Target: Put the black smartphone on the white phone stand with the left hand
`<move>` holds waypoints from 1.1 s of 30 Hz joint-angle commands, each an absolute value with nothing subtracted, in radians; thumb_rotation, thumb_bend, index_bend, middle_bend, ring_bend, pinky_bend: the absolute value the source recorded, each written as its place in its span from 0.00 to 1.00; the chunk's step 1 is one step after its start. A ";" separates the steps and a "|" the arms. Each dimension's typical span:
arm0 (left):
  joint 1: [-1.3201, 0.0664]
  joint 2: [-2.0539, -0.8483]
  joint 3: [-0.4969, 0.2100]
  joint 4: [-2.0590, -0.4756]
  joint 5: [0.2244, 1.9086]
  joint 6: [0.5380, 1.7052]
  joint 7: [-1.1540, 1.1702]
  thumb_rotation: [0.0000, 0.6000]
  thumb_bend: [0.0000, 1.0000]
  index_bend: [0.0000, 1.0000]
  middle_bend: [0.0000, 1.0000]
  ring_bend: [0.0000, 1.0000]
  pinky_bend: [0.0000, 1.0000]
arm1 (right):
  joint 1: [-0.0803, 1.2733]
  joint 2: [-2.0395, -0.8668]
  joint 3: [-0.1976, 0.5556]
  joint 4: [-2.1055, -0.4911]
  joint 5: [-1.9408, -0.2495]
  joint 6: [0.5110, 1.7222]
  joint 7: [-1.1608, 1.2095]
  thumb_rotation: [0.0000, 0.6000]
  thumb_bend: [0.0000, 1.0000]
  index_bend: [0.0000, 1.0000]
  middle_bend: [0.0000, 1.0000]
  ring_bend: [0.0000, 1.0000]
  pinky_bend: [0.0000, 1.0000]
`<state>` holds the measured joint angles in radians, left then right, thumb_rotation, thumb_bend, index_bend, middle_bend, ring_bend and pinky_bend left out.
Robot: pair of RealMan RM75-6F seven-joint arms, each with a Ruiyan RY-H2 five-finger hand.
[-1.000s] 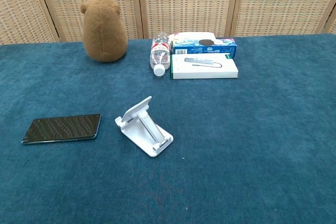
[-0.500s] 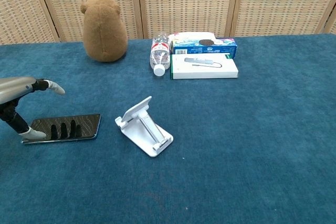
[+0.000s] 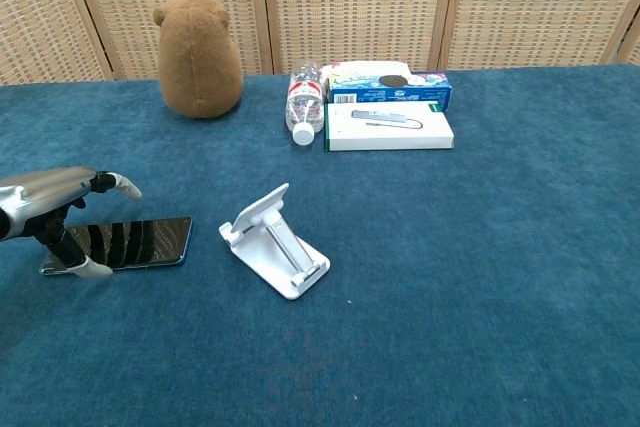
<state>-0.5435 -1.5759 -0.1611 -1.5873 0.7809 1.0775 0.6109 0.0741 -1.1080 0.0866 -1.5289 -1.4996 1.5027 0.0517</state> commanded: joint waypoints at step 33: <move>-0.597 -1.632 -0.150 -1.536 0.700 1.121 0.652 1.00 0.00 0.30 0.18 0.23 0.25 | 0.080 -1.103 0.086 -1.528 -1.489 1.482 0.074 1.00 0.00 0.00 0.00 0.00 0.00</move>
